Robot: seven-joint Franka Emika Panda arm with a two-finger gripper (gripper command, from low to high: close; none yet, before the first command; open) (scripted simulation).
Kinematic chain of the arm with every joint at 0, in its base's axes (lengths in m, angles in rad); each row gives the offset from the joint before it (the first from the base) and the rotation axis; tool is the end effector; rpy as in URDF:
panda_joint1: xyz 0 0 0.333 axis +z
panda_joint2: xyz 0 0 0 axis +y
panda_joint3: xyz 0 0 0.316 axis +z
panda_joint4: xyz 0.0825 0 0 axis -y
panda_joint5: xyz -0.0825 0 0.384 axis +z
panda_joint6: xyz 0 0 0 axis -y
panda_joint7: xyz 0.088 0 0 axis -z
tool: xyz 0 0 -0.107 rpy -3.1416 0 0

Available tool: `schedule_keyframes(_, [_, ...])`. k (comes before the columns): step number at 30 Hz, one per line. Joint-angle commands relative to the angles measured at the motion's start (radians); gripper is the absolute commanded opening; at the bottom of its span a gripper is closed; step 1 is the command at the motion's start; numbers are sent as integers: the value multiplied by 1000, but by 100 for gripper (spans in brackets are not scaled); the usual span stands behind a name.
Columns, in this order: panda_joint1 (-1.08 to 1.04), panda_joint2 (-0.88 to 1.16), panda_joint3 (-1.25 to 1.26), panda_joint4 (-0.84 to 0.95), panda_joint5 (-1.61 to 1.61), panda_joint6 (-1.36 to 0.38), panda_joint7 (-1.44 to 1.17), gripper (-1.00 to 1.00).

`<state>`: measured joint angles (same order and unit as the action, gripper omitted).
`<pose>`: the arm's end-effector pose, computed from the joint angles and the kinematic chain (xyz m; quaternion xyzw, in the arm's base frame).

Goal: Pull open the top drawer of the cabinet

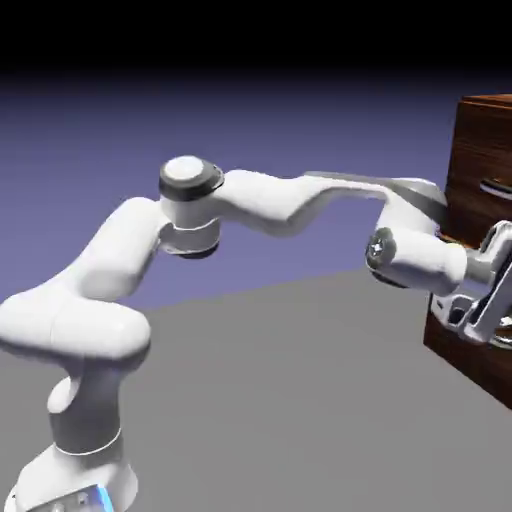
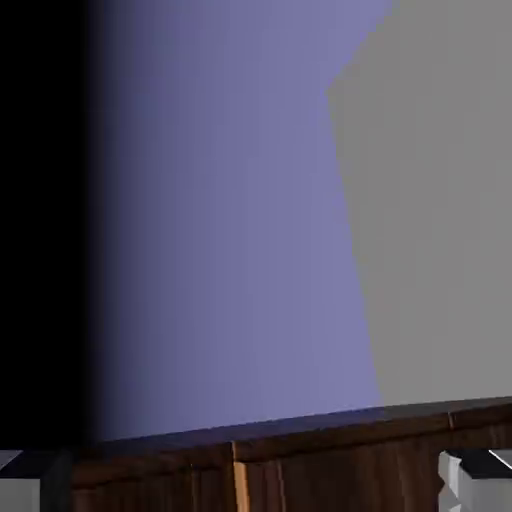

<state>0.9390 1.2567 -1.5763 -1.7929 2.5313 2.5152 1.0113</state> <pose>0.6438 -0.1507 0.4257 -0.2077 0.7546 -0.2993 0.5457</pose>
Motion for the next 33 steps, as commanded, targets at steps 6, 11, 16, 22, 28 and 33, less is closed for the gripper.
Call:
schedule_keyframes(6, [96,188,-163,105,261,-54,28,0])
schedule_keyframes(11, [-5,201,-156,281,265,9,64,0])
schedule_keyframes(16, [-60,203,-148,369,262,43,82,-100])
schedule_keyframes(22, [73,201,-168,152,273,-41,40,-100])
schedule_keyframes(28, [210,201,-193,-65,272,-122,6,-100])
schedule_keyframes(33, [329,203,-222,-246,262,-184,-18,-100])
